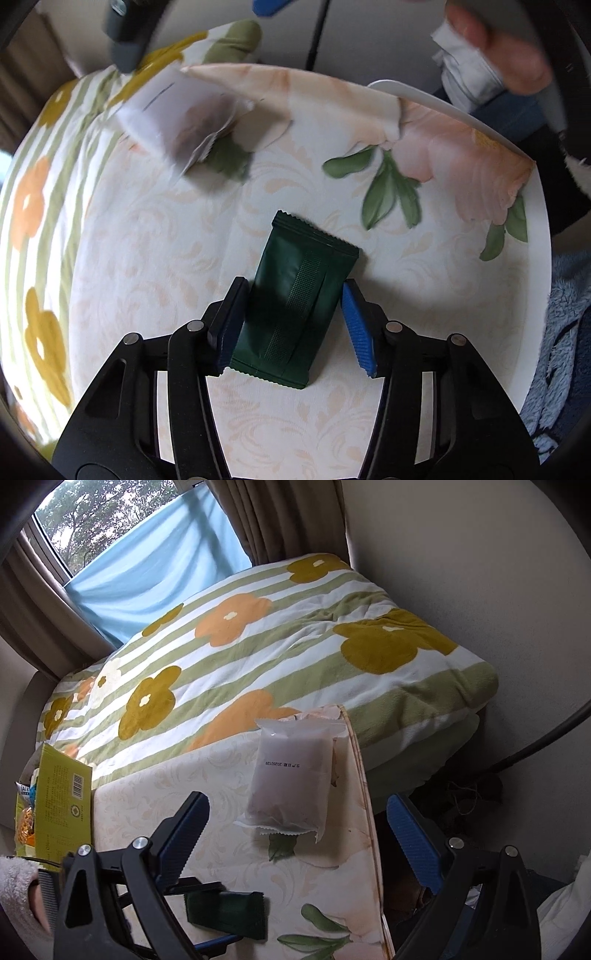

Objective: Organize snacks
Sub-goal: 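Grasp the dark green bar with the left tool while the right tool grasps the white packet, then carry the green bar and white packet over the yellow box with both tools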

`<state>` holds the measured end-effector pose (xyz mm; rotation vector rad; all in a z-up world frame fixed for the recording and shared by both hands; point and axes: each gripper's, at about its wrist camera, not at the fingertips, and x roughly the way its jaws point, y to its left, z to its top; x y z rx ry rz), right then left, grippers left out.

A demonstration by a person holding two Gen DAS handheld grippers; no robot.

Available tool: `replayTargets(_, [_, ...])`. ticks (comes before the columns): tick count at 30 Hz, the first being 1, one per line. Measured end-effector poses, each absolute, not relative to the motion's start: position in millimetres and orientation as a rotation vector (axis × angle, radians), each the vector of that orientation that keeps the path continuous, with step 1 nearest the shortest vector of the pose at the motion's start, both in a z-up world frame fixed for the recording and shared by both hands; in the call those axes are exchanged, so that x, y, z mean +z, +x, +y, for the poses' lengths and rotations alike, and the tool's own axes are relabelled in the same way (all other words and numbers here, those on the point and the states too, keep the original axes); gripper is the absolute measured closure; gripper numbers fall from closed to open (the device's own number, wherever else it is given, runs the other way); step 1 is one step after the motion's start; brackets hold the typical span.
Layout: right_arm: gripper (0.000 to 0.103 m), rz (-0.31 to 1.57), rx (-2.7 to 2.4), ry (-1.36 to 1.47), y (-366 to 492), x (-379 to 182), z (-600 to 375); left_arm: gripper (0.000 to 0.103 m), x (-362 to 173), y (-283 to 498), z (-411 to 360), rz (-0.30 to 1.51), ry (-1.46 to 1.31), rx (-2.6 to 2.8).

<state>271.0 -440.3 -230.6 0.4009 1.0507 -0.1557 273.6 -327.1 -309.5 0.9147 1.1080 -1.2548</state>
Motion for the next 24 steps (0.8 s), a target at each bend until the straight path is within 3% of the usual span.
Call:
replayTargets(6, [0.008,1.076,-0.151,0.404,287.4,-260.4,-433.5,0.055,-308.5,286.4,-308.9,1.139,0.874,-1.189])
replayTargets(13, [0.027,1.106,-0.154,0.364,306.9,-280.9,-423.2,0.055,-306.5,302.5,-293.7,1.166,0.814,-1.135])
replayTargets(19, [0.038,1.113,-0.202,0.286,316.5,-290.9,-418.0,0.055,-306.6,308.5,-287.7,1.174,0.789,-1.113])
replayTargets(24, [0.040,1.097,-0.219,0.233,314.5,-291.6,-411.6,0.055,-303.5,308.4,-285.1,1.182,0.757,-1.095])
